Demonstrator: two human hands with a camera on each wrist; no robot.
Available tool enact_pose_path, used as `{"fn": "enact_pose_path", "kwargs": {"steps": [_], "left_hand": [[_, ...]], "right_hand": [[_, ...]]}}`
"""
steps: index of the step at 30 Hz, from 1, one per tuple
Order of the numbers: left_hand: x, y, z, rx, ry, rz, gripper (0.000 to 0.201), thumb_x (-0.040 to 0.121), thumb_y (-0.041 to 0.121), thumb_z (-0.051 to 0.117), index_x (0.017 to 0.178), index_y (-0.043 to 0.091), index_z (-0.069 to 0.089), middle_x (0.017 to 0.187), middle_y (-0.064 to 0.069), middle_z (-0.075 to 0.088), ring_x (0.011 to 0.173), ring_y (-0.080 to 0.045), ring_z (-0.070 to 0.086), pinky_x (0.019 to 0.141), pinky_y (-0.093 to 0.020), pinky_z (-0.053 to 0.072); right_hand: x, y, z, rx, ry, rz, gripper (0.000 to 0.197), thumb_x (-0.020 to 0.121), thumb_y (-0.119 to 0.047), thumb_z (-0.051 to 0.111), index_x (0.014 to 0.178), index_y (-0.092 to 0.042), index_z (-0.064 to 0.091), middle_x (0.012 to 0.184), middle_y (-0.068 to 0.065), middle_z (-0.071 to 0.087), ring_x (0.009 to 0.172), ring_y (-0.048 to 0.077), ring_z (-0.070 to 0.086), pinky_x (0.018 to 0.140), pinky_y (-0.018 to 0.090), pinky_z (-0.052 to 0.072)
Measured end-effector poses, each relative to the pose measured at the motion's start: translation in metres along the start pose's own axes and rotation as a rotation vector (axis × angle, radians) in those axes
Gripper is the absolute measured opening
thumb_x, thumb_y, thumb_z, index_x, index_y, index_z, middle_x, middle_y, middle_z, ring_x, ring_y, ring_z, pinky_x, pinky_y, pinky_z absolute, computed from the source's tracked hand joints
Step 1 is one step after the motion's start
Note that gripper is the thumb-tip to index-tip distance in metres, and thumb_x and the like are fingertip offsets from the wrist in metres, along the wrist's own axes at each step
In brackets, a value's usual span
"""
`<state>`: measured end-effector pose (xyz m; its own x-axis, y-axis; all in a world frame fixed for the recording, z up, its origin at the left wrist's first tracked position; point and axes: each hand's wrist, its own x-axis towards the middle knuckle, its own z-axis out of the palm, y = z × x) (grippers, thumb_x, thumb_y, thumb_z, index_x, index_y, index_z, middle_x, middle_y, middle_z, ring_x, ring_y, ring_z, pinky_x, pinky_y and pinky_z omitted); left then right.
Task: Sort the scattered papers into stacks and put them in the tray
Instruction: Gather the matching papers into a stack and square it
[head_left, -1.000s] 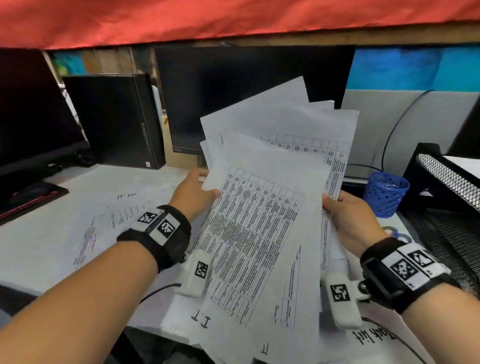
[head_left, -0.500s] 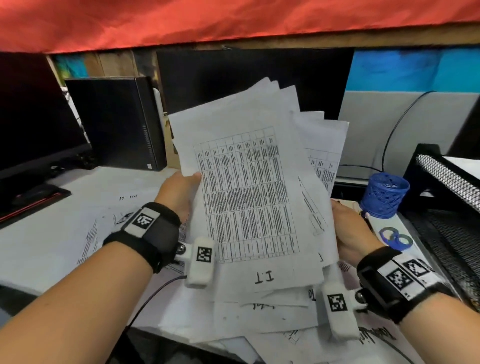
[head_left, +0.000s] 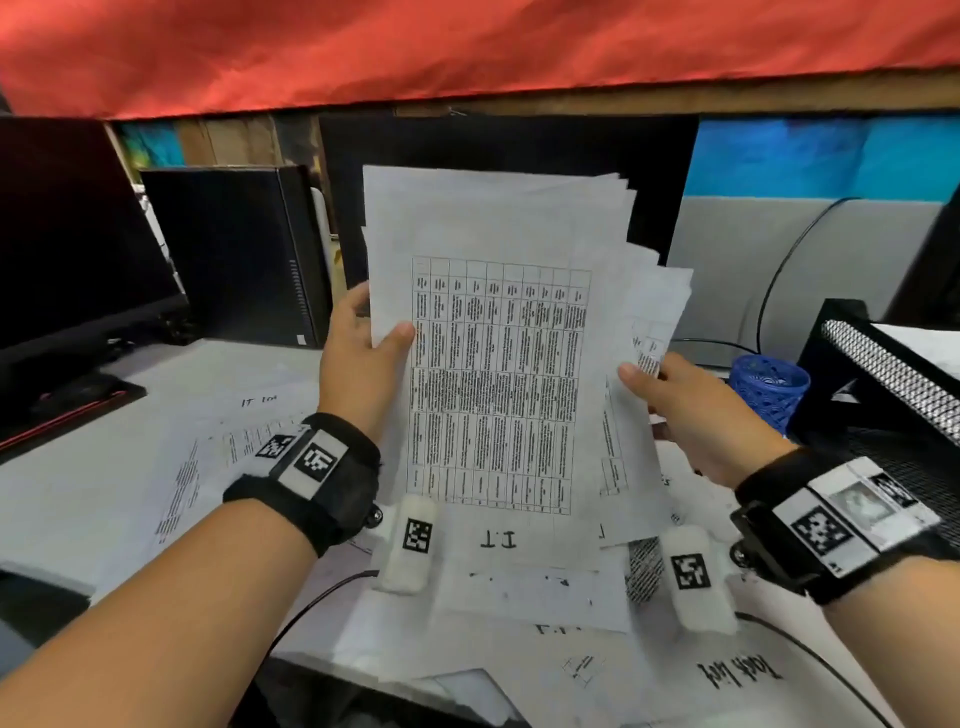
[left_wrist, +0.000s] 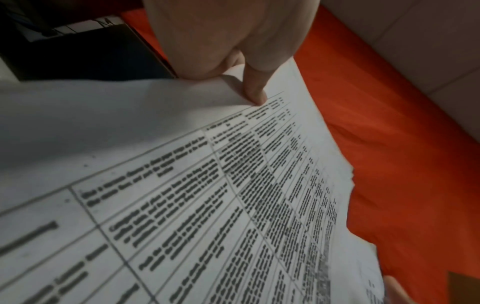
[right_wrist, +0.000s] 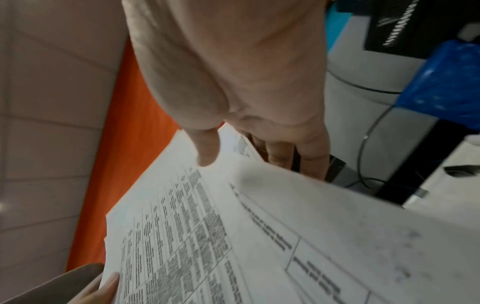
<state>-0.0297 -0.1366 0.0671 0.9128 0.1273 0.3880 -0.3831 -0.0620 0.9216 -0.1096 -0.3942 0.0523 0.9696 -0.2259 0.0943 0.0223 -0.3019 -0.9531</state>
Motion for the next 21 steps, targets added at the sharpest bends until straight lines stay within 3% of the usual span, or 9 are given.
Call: {"fn": "enact_pose_path", "kwargs": {"steps": [2,4,7,10,13,15,17,18,21], "left_hand": [[-0.001,0.011,0.002,0.004,-0.006,0.064,0.041,0.092,0.010,0.058,0.130,0.021,0.047,0.113,0.013,0.064,0.101,0.005,0.061,0.086,-0.012,0.049],[0.000,0.023,0.003,-0.021,-0.003,0.123,0.036,0.092,0.009,0.057,0.126,0.018,0.048,0.120,0.007,0.063,0.107,-0.003,0.061,0.092,-0.018,0.050],[0.001,0.037,0.000,-0.093,0.010,0.188,0.029,0.093,0.010,0.056,0.117,0.024,0.048,0.120,0.003,0.063,0.108,-0.009,0.061,0.093,-0.028,0.052],[-0.001,0.039,-0.007,-0.115,-0.008,0.221,0.029,0.094,0.013,0.053,0.118,0.025,0.045,0.119,0.007,0.061,0.109,-0.007,0.059,0.096,-0.031,0.048],[-0.011,0.034,-0.006,0.001,-0.126,0.196,0.038,0.097,0.019,0.049,0.133,0.020,0.037,0.120,0.016,0.054,0.111,-0.002,0.052,0.100,-0.026,0.041],[-0.017,0.030,-0.002,0.042,-0.190,0.155,0.040,0.098,0.024,0.049,0.135,0.019,0.035,0.115,0.020,0.052,0.105,0.005,0.051,0.095,-0.020,0.039],[-0.020,0.027,0.004,0.032,-0.195,0.111,0.039,0.098,0.023,0.049,0.134,0.020,0.035,0.112,0.022,0.052,0.097,0.014,0.048,0.086,-0.013,0.038],[-0.020,0.028,0.008,0.019,-0.176,0.096,0.039,0.098,0.021,0.049,0.134,0.020,0.035,0.115,0.020,0.053,0.096,0.014,0.048,0.085,-0.012,0.038],[-0.021,0.034,0.019,-0.023,-0.091,0.096,0.039,0.098,0.012,0.046,0.135,0.020,0.038,0.121,0.013,0.054,0.093,0.013,0.051,0.077,0.000,0.041]], "right_hand": [[0.001,-0.015,0.000,-0.072,0.113,-0.074,0.032,0.097,-0.034,0.050,0.124,-0.019,0.051,0.111,-0.010,0.061,0.097,0.010,0.059,0.076,0.019,0.047],[0.003,-0.028,0.000,-0.079,0.242,-0.173,0.018,0.097,-0.023,0.049,0.114,-0.017,0.050,0.098,-0.009,0.058,0.083,0.005,0.054,0.060,0.011,0.040],[-0.002,-0.043,0.002,-0.001,0.388,-0.340,0.010,0.097,-0.012,0.049,0.098,-0.022,0.048,0.083,-0.012,0.052,0.069,-0.008,0.049,0.056,0.002,0.037],[-0.009,-0.039,0.005,0.058,0.410,-0.403,0.010,0.096,-0.014,0.050,0.101,-0.022,0.049,0.096,-0.006,0.059,0.079,-0.008,0.053,0.071,0.009,0.042],[-0.016,-0.028,0.013,0.118,0.267,-0.356,0.024,0.095,-0.017,0.054,0.118,-0.018,0.046,0.104,-0.017,0.060,0.083,-0.015,0.058,0.069,0.006,0.047],[-0.016,-0.024,0.021,0.097,0.253,-0.312,0.030,0.094,-0.018,0.056,0.122,-0.019,0.046,0.108,-0.014,0.062,0.092,-0.004,0.062,0.076,0.014,0.051],[-0.013,-0.025,0.029,0.095,0.324,-0.295,0.027,0.094,-0.014,0.055,0.120,-0.019,0.050,0.108,-0.006,0.063,0.098,0.011,0.061,0.087,0.030,0.051],[-0.010,-0.027,0.032,0.112,0.357,-0.295,0.022,0.094,-0.012,0.054,0.116,-0.019,0.052,0.104,-0.005,0.063,0.096,0.013,0.060,0.089,0.034,0.050],[-0.006,-0.038,0.039,0.165,0.415,-0.343,0.018,0.095,-0.008,0.051,0.100,-0.025,0.054,0.093,-0.016,0.061,0.086,0.001,0.058,0.082,0.025,0.048]]}}
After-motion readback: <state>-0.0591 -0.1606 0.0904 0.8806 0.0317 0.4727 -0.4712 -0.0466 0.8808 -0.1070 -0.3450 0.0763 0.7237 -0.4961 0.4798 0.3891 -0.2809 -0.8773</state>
